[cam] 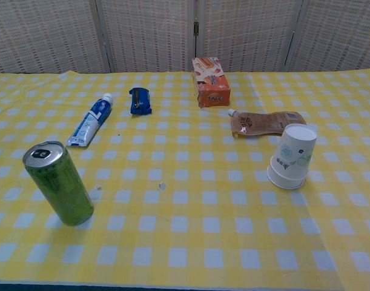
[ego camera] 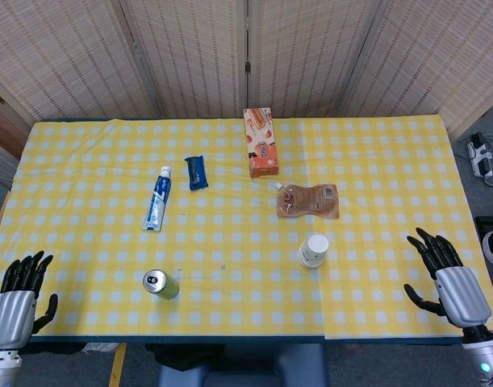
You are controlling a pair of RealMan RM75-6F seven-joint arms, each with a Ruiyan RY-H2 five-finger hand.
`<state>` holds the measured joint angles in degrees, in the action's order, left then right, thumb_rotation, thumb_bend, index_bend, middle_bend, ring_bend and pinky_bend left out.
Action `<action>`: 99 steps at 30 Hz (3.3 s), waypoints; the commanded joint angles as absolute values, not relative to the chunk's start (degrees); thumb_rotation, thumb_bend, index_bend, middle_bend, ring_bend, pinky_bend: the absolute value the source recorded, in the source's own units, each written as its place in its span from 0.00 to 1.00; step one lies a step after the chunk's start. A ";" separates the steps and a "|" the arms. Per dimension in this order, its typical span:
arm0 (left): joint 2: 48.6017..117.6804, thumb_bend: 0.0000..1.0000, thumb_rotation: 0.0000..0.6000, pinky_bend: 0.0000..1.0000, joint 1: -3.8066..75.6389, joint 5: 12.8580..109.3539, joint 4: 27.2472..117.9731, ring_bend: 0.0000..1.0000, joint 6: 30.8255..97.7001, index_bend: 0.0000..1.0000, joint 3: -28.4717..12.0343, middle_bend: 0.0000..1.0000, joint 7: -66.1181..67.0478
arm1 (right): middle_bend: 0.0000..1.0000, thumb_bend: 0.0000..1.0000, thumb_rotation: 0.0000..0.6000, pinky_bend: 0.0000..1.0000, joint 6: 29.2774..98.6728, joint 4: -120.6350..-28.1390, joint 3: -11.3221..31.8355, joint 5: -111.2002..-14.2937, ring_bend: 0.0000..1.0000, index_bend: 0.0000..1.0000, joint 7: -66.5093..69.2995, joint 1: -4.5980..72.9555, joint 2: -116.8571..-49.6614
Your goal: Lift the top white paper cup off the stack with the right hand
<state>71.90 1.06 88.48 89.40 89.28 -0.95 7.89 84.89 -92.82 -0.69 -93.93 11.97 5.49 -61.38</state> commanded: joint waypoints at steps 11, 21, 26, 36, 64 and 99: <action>72.00 0.56 1.00 0.00 1.10 88.49 89.16 0.04 89.55 0.11 -1.05 0.07 7.45 | 0.02 0.37 1.00 0.00 85.84 -93.61 -0.46 -94.49 0.05 0.09 11.49 5.42 -61.08; 72.05 0.56 1.00 0.00 1.03 89.00 89.44 0.04 89.86 0.11 -0.81 0.07 7.51 | 0.02 0.37 1.00 0.00 79.50 -98.08 0.15 -92.16 0.06 0.09 7.87 8.47 -59.44; 72.11 0.56 1.00 0.00 0.87 88.85 89.50 0.04 89.83 0.11 -0.63 0.07 7.66 | 0.02 0.37 1.00 0.00 72.01 -101.83 0.95 -89.33 0.06 0.09 3.66 12.38 -58.49; 72.07 0.56 1.00 0.00 0.66 88.22 89.27 0.04 89.50 0.11 -0.53 0.07 7.58 | 0.03 0.37 1.00 0.00 57.20 -104.91 4.63 -80.46 0.06 0.08 -1.17 21.97 -59.73; 72.00 0.56 1.00 0.00 0.96 87.03 89.37 0.04 87.91 0.14 -0.45 0.07 8.20 | 0.11 0.37 1.00 0.03 43.14 -104.06 8.72 -51.16 0.09 0.23 -15.07 38.95 -66.31; 71.88 0.56 1.00 0.00 0.86 86.34 88.37 0.04 87.36 0.13 -0.42 0.07 6.33 | 0.14 0.39 1.00 0.03 44.50 -103.86 5.16 -47.21 0.10 0.34 -13.71 43.09 -66.12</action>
<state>71.87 0.85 86.34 88.39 87.37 -0.42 6.35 44.46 -103.82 5.20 -47.19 -13.71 43.08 -66.15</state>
